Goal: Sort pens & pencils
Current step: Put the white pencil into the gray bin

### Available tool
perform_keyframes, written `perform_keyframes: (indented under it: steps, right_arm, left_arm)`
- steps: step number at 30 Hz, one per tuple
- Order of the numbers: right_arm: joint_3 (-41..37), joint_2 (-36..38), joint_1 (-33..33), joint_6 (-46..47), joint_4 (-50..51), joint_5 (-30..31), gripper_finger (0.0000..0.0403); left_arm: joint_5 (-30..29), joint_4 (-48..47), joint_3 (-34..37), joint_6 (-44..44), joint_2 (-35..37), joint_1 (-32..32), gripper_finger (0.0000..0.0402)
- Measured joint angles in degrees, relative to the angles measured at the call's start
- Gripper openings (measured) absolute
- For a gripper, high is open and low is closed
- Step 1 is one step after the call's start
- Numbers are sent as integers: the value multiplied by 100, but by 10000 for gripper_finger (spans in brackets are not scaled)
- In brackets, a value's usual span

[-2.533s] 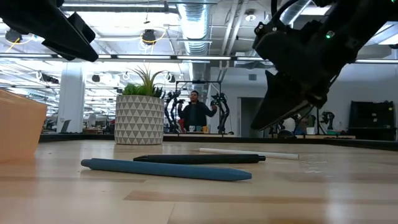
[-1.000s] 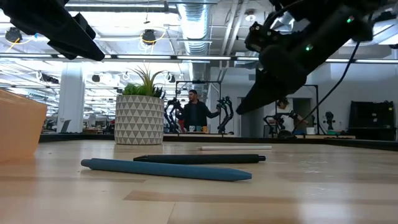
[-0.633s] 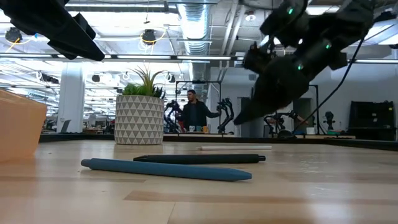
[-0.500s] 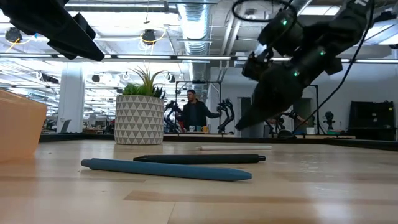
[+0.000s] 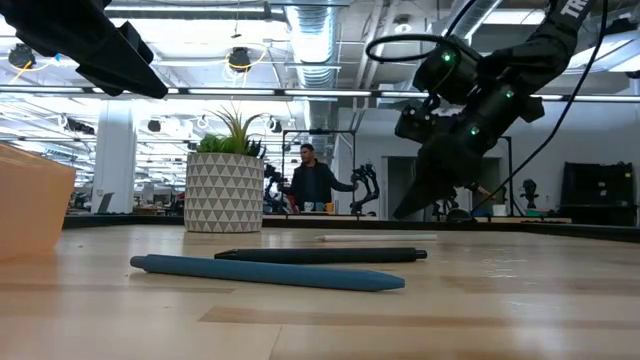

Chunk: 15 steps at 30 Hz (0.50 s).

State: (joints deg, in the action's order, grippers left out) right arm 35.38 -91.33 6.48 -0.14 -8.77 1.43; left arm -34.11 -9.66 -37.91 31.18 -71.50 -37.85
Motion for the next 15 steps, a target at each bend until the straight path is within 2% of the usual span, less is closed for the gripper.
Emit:
perform_keyframes:
  steps: [15]
  right_arm:
    - [-9, -11, 44, 54, 277, 13, 67]
  left_arm:
    - [-86, 7, 0, 97, 0, 0, 123]
